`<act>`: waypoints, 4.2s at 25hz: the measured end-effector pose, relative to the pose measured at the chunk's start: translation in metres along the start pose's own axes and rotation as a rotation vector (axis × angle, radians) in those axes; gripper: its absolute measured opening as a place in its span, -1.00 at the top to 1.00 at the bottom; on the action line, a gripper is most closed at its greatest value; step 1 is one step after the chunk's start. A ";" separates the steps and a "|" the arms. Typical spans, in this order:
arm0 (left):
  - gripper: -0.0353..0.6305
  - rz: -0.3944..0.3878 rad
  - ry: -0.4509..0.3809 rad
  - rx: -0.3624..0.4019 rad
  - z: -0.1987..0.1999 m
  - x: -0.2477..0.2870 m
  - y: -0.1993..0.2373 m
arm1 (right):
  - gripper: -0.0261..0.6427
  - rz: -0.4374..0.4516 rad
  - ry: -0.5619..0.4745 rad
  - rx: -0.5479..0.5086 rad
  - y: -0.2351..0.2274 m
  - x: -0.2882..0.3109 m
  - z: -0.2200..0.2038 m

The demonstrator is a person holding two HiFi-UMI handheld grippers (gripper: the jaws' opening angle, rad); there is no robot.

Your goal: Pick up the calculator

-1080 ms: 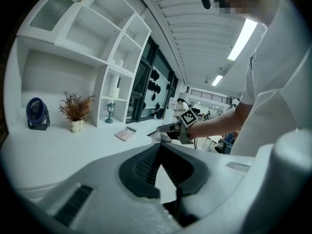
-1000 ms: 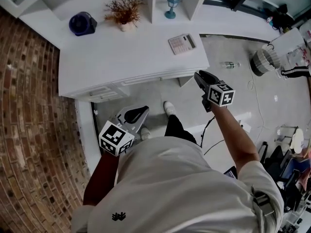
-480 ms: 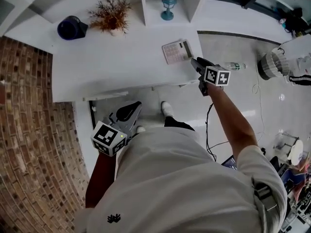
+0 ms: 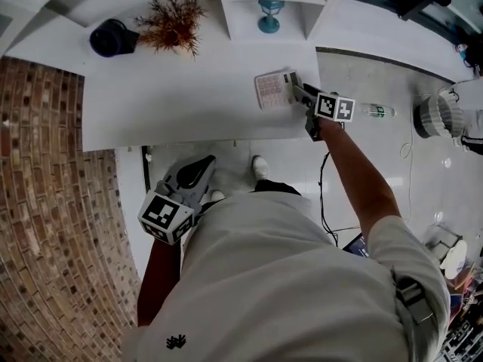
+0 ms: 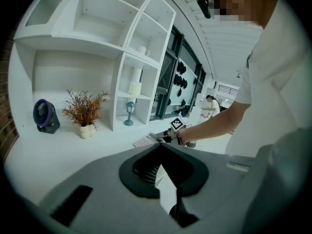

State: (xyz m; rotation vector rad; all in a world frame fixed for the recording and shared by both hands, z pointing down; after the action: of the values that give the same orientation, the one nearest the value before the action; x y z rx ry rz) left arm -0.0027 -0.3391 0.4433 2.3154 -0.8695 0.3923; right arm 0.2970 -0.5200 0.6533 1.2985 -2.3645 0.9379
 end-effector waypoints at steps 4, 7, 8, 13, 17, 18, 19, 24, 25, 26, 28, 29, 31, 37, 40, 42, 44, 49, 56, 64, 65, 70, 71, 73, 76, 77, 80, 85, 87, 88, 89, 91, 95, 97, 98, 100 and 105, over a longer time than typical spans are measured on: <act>0.88 0.032 -0.014 -0.042 0.005 0.007 0.004 | 0.38 0.037 0.037 0.017 -0.005 0.016 0.000; 0.88 0.046 -0.027 -0.045 0.009 0.009 0.005 | 0.50 0.067 0.063 0.048 -0.005 0.023 -0.001; 0.88 0.050 -0.031 -0.045 0.010 0.009 0.005 | 0.56 0.074 0.072 0.055 -0.005 0.024 0.000; 0.88 0.065 -0.043 -0.057 0.010 0.008 0.007 | 0.67 0.113 0.075 0.102 -0.005 0.028 0.001; 0.88 0.072 -0.053 -0.067 0.010 0.001 0.012 | 0.70 0.123 0.055 0.136 -0.002 0.027 0.003; 0.88 0.072 -0.056 -0.068 0.010 -0.001 0.013 | 0.70 0.122 0.049 0.136 0.000 0.026 0.005; 0.88 0.073 -0.055 -0.070 0.008 -0.004 0.015 | 0.71 0.121 0.044 0.132 0.001 0.025 0.007; 0.88 0.064 -0.070 -0.070 0.001 -0.021 0.019 | 0.73 0.108 0.016 0.098 0.016 0.018 0.015; 0.88 0.059 -0.078 -0.069 0.000 -0.025 0.020 | 0.73 0.103 0.015 0.087 0.019 0.017 0.017; 0.88 0.055 -0.085 -0.070 -0.001 -0.029 0.020 | 0.73 0.097 0.014 0.076 0.022 0.015 0.018; 0.88 0.046 -0.092 -0.075 -0.005 -0.037 0.022 | 0.73 0.087 0.010 0.061 0.028 0.011 0.020; 0.88 0.043 -0.091 -0.076 -0.008 -0.042 0.024 | 0.73 0.083 0.008 0.055 0.032 0.009 0.021; 0.88 0.039 -0.084 -0.070 -0.015 -0.053 0.028 | 0.74 0.075 0.002 0.042 0.041 0.005 0.023; 0.88 0.023 -0.094 -0.042 -0.027 -0.090 0.036 | 0.74 0.075 -0.012 0.003 0.080 -0.009 0.029; 0.88 0.019 -0.103 -0.028 -0.036 -0.108 0.039 | 0.74 0.086 -0.012 -0.024 0.107 -0.015 0.031; 0.88 0.017 -0.099 -0.019 -0.045 -0.123 0.041 | 0.74 0.097 -0.011 -0.038 0.129 -0.018 0.031; 0.88 0.013 -0.103 -0.010 -0.052 -0.138 0.043 | 0.74 0.111 -0.009 -0.050 0.151 -0.021 0.029; 0.88 0.006 -0.098 -0.009 -0.078 -0.173 0.053 | 0.73 0.146 0.002 -0.086 0.208 -0.024 0.023; 0.88 -0.020 -0.105 0.000 -0.102 -0.218 0.058 | 0.73 0.197 0.005 -0.127 0.286 -0.032 0.009; 0.88 -0.045 -0.100 0.001 -0.133 -0.256 0.066 | 0.73 0.244 -0.001 -0.156 0.360 -0.041 -0.008; 0.88 -0.047 -0.101 0.003 -0.136 -0.259 0.066 | 0.73 0.249 -0.001 -0.160 0.367 -0.043 -0.010; 0.88 -0.057 -0.106 0.005 -0.149 -0.273 0.064 | 0.73 0.265 0.004 -0.175 0.393 -0.051 -0.022; 0.88 -0.059 -0.107 0.006 -0.151 -0.275 0.064 | 0.73 0.267 0.004 -0.176 0.397 -0.053 -0.024; 0.88 -0.061 -0.106 0.005 -0.155 -0.280 0.063 | 0.73 0.271 0.004 -0.181 0.405 -0.056 -0.029; 0.88 -0.061 -0.107 0.007 -0.160 -0.286 0.063 | 0.73 0.278 0.005 -0.188 0.416 -0.061 -0.036; 0.88 -0.061 -0.107 0.007 -0.162 -0.288 0.063 | 0.73 0.281 0.006 -0.189 0.419 -0.062 -0.038; 0.88 -0.064 -0.112 0.008 -0.167 -0.293 0.061 | 0.73 0.290 0.006 -0.195 0.428 -0.066 -0.042; 0.88 -0.061 -0.118 0.004 -0.174 -0.300 0.056 | 0.74 0.303 0.010 -0.207 0.438 -0.073 -0.047; 0.88 -0.061 -0.127 0.005 -0.175 -0.302 0.055 | 0.74 0.306 0.009 -0.213 0.442 -0.075 -0.048; 0.88 -0.062 -0.128 0.004 -0.176 -0.303 0.054 | 0.74 0.307 0.009 -0.214 0.444 -0.076 -0.048; 0.88 -0.062 -0.127 0.003 -0.178 -0.304 0.054 | 0.74 0.308 0.008 -0.214 0.445 -0.076 -0.049; 0.88 -0.062 -0.126 0.001 -0.180 -0.304 0.054 | 0.74 0.310 0.008 -0.214 0.446 -0.077 -0.050; 0.88 -0.063 -0.127 -0.002 -0.181 -0.306 0.052 | 0.74 0.314 0.011 -0.216 0.449 -0.078 -0.052; 0.88 -0.064 -0.126 0.000 -0.181 -0.307 0.051 | 0.74 0.316 0.013 -0.216 0.451 -0.079 -0.052; 0.88 -0.065 -0.125 0.002 -0.181 -0.307 0.050 | 0.74 0.318 0.014 -0.218 0.452 -0.080 -0.052; 0.88 -0.066 -0.125 0.005 -0.180 -0.307 0.049 | 0.74 0.321 0.015 -0.222 0.453 -0.082 -0.052; 0.88 -0.068 -0.121 0.007 -0.180 -0.306 0.049 | 0.74 0.328 0.020 -0.231 0.454 -0.085 -0.053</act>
State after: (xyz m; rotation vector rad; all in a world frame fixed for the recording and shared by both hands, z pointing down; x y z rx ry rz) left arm -0.2715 -0.1017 0.4588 2.3883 -0.8451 0.2286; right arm -0.0363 -0.2561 0.4640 0.8286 -2.6261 0.7261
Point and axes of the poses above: the fingertips, and each gripper's own axes: x forward along the fingers, y to its left, z out of its top, the point moved 4 cm from there along -x, backward along the fingers, and after that the axes turned 15 degrees about -x, right-handed, at the moved point
